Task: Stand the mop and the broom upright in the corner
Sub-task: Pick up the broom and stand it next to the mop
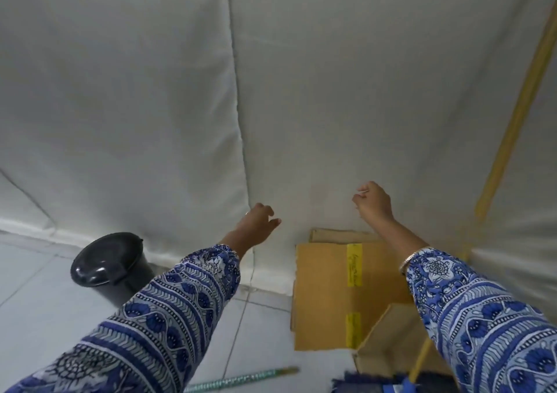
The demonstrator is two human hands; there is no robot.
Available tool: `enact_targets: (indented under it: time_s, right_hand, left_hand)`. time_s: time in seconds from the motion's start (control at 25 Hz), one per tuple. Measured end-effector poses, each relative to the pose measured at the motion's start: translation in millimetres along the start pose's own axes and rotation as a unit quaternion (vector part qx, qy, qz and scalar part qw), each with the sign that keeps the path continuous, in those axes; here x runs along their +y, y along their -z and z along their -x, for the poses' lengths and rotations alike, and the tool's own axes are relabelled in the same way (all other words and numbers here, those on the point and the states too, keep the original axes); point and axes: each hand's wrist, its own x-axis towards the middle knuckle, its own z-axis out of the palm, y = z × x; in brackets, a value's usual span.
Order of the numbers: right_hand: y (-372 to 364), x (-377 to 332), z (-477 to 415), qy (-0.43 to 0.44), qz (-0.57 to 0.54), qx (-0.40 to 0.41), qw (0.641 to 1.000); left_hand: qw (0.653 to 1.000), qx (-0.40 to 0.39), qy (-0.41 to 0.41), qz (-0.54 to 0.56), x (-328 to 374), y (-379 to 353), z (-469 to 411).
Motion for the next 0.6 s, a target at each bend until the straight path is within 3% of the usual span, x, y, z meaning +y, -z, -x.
enact_targets:
  time_s: [0.16,0.36,0.6]
  right_hand:
    - [-108.1,-3.3,42.9,-0.069,0.003,-0.046,0.997]
    - [-235.9,26.7,58.9,-0.181,-0.028,-0.09,0.979]
    - [-418.3,137.7,55.9,-0.331,-0.062,-0.148,0.93]
  left_hand:
    - [0.999,-0.009,0.02,-0.024,-113.4,32.8,11.2]
    - [0.991,-0.078,0.09,-0.066,-242.1,22.7,1.8]
    - [0.968,-0.163,0.154,-0.108,-420.3,-85.8,-29.2]
